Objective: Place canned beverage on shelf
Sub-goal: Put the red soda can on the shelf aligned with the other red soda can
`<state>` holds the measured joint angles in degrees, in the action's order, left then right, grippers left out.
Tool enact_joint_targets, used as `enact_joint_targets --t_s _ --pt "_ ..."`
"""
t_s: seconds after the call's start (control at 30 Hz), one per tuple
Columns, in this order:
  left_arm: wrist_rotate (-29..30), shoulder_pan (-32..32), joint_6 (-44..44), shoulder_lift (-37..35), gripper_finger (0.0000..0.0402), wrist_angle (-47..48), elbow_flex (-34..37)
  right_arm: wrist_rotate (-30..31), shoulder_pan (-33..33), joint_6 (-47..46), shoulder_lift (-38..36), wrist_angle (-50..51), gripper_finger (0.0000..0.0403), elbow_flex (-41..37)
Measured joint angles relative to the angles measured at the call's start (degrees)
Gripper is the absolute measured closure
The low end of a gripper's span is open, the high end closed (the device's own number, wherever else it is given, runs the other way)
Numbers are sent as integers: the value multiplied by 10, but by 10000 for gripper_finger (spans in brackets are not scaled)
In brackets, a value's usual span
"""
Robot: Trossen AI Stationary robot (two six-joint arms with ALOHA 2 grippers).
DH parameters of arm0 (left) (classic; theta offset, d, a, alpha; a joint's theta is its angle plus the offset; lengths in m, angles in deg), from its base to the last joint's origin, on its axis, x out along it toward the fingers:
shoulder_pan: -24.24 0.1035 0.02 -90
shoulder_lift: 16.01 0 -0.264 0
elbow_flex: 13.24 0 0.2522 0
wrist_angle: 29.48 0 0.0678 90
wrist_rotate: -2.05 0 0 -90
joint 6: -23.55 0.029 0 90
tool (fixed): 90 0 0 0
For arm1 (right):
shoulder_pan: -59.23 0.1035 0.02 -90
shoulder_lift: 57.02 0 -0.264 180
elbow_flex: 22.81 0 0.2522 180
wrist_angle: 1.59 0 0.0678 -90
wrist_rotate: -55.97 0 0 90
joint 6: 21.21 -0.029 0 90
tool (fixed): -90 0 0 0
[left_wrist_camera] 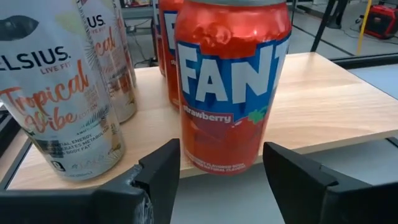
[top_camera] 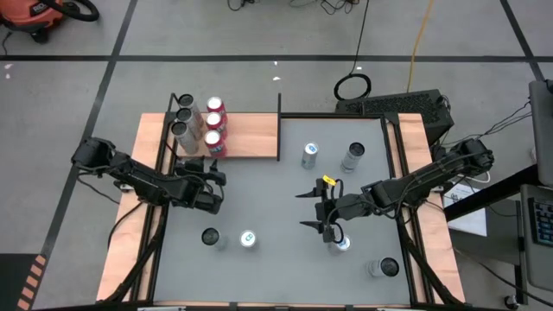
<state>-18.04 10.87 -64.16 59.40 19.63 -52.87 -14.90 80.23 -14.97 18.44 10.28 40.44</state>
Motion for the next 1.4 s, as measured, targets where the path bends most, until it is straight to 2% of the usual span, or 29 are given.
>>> enact_joint_targets --t_s 0.3,0.9,1.17,1.4 --pt "-1 36 43 0 179 -21 0 0 0 0 0 0 96 0" --pt "9 73 46 0 179 -20 0 0 0 -4 0 0 96 0" --pt "-24 42 48 0 179 -20 0 0 0 -10 0 5 96 0" --pt "-5 41 125 9 179 -89 0 0 0 -6 0 4 96 0"
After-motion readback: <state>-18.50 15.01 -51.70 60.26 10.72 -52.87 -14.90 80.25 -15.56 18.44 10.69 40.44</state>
